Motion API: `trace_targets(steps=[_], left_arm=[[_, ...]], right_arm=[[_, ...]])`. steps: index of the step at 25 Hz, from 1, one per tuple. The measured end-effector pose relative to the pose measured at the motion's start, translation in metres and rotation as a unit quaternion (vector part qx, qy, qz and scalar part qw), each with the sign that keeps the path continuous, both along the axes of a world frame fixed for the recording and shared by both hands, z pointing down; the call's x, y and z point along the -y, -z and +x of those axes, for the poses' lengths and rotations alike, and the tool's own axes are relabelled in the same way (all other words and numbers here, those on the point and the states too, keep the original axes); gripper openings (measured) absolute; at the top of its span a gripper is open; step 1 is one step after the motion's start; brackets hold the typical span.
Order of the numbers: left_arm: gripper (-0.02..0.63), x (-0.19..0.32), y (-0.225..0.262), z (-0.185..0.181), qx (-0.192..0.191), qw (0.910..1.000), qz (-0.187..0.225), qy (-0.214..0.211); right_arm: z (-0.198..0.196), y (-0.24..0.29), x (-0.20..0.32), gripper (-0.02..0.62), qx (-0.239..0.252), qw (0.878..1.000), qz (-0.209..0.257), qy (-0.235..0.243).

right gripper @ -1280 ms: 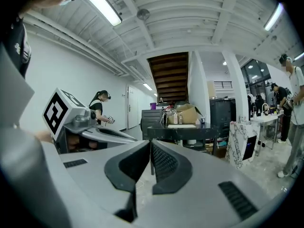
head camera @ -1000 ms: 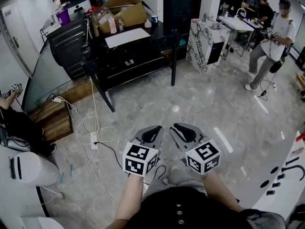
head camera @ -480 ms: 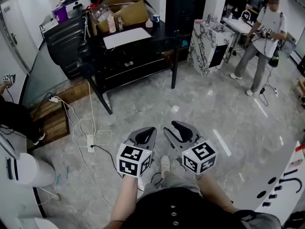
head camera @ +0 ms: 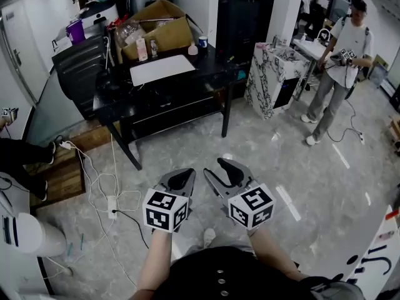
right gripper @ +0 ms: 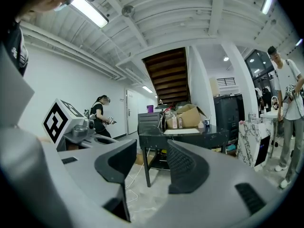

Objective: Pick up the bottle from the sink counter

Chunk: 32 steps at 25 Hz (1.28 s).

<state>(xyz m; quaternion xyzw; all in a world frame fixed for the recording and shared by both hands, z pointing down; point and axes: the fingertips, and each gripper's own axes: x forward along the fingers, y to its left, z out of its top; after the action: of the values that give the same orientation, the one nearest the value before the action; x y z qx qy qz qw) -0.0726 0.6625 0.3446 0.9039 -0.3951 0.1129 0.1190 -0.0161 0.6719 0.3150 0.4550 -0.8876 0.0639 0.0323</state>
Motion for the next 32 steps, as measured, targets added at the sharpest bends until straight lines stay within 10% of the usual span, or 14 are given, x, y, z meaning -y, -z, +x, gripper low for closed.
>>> trace_targets(steps=[32], left_arm=[[0.017,0.202,-0.021,0.034,0.008,0.9995,-0.019,-0.022]], right_arm=[[0.036,-0.030,0.196,0.249,0.010,0.999,-0.033,-0.027]])
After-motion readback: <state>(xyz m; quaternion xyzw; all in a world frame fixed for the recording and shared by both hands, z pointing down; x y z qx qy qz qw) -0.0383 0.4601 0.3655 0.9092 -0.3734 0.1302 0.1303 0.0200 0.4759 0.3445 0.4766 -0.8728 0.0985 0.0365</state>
